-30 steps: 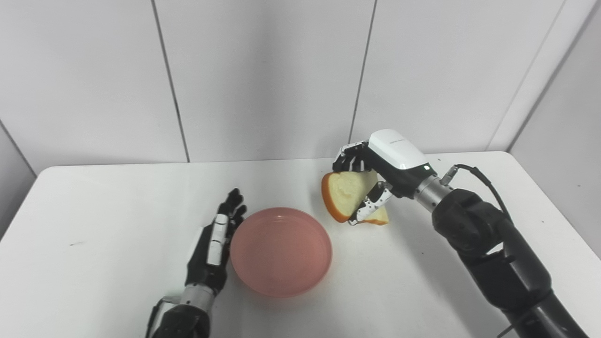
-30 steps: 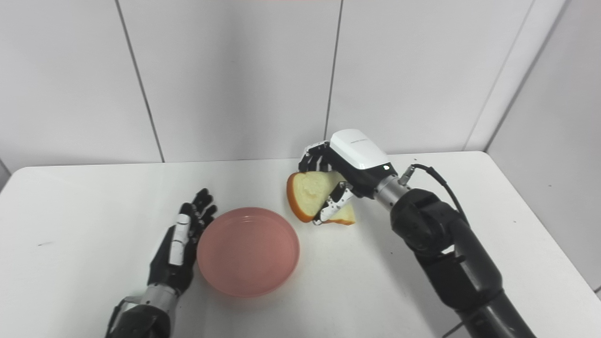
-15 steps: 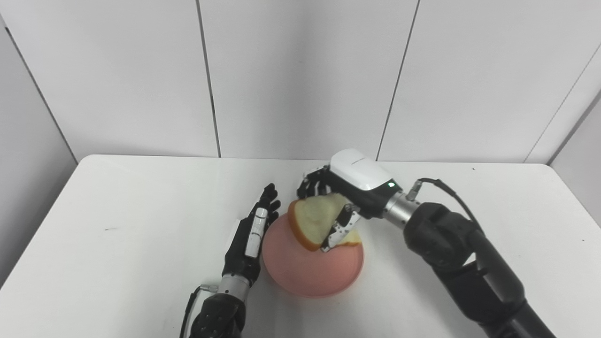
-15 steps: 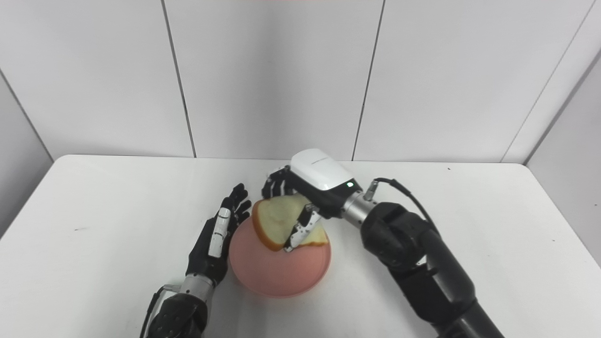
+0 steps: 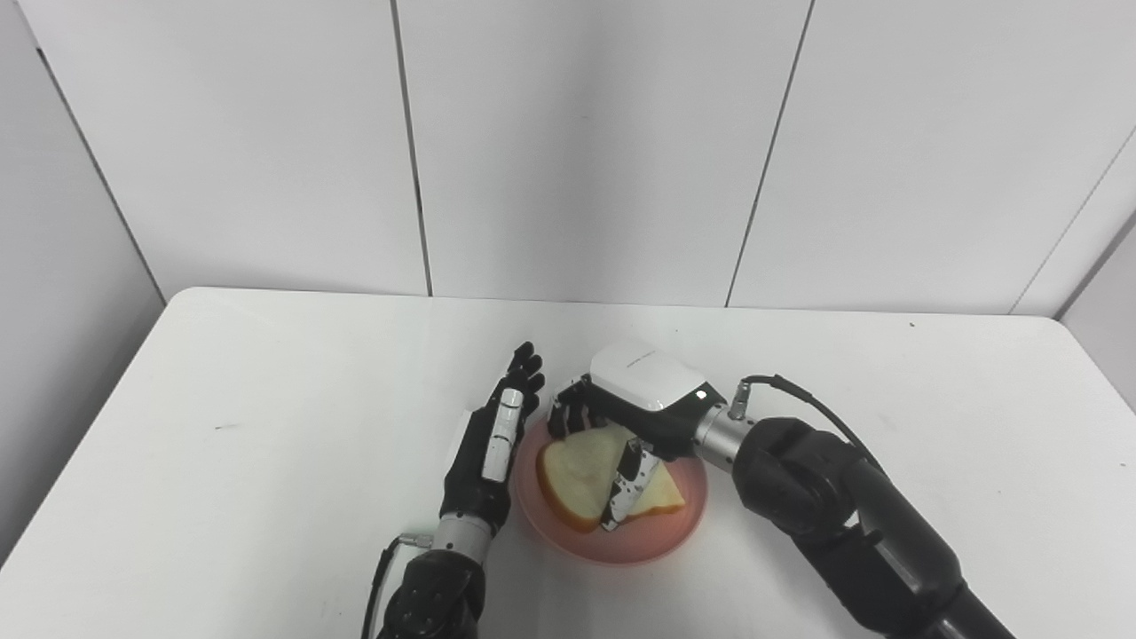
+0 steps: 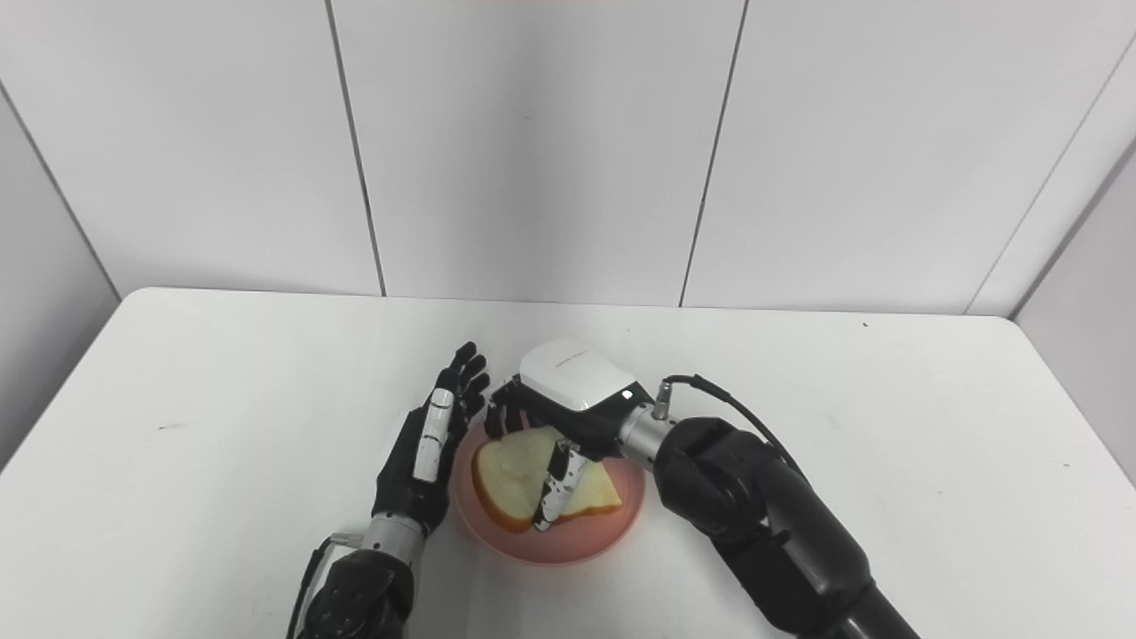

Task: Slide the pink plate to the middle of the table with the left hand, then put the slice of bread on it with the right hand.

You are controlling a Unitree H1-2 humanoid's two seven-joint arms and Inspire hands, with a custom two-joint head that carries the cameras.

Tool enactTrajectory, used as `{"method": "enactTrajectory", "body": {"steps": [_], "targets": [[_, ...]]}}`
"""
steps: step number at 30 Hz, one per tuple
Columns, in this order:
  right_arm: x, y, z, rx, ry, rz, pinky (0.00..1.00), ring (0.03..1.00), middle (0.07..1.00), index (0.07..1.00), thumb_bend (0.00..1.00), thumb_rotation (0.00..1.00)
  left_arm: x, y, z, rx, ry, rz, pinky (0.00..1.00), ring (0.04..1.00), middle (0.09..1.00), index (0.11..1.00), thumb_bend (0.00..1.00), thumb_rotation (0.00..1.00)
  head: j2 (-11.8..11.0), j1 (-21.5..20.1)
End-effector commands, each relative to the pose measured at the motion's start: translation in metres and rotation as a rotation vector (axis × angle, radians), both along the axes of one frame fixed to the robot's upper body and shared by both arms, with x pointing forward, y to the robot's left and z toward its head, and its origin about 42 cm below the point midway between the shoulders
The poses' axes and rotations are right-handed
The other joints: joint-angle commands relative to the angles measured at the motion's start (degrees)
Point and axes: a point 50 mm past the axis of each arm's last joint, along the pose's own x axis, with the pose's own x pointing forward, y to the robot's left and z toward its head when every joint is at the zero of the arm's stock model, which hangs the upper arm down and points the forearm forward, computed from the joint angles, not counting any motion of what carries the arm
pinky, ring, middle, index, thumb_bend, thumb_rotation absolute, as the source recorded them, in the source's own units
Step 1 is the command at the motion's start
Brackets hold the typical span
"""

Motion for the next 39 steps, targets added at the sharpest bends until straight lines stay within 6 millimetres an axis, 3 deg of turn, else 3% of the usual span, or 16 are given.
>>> {"method": "enactTrajectory", "body": {"steps": [1,13,14,16,25,31,32,33,39], "targets": [[0.007,0.002,0.021,0.001,-0.082,0.038,0.34,0.403,0.47,0.527,0.52,0.0,0.0,-0.007,-0.004,-0.011,0.036,0.002,0.94,0.944,0.956,0.92,0.74,1.0,-0.01,-0.01],[0.016,-0.005,0.008,-0.075,-0.109,0.007,0.4,0.42,0.491,0.527,0.52,0.0,-0.001,-0.008,-0.004,-0.007,0.039,-0.002,0.99,0.956,0.961,0.916,0.76,1.0,-0.19,-0.17],[0.017,-0.006,0.008,-0.084,-0.117,-0.001,0.42,0.433,0.511,0.507,0.52,0.0,-0.001,-0.008,-0.004,-0.006,0.038,-0.001,1.0,0.958,0.962,0.917,0.75,1.0,-0.19,-0.17],[0.017,-0.008,0.008,-0.093,-0.124,-0.013,0.51,0.616,0.646,0.494,0.52,0.09,-0.001,-0.008,-0.004,-0.005,0.034,-0.001,0.99,0.955,0.961,0.917,0.75,1.0,-0.19,-0.17],[0.016,-0.023,0.021,-0.061,-0.165,-0.045,0.64,0.702,0.728,0.497,0.52,0.14,-0.001,-0.007,-0.002,-0.01,0.039,-0.005,1.0,0.955,0.963,0.92,0.75,1.0,-0.34,-0.99],[0.008,-0.044,0.037,0.075,-0.099,-0.105,0.69,0.777,0.795,0.497,0.52,0.14,-0.001,-0.005,-0.001,-0.029,0.029,-0.007,0.99,0.962,0.971,0.923,0.72,1.0,-0.2,-1.01],[0.006,-0.048,0.041,0.103,-0.086,-0.116,0.71,0.796,0.813,0.629,0.64,0.11,-0.001,-0.004,-0.001,-0.028,0.028,-0.007,0.98,0.962,0.973,0.927,0.71,1.0,-0.16,-1.11],[0.005,-0.05,0.043,0.119,-0.077,-0.123,0.72,0.806,0.82,0.675,0.68,0.1,-0.001,-0.004,0.0,-0.028,0.027,-0.007,0.98,0.961,0.974,0.928,0.71,1.0,-0.16,-1.11],[-0.011,-0.082,0.05,0.287,-0.049,-0.174,0.73,0.862,0.877,0.797,0.73,0.12,-0.001,0.0,-0.001,-0.022,0.021,-0.009,0.98,0.962,0.976,0.932,0.7,1.0,-0.23,-1.3]]}}
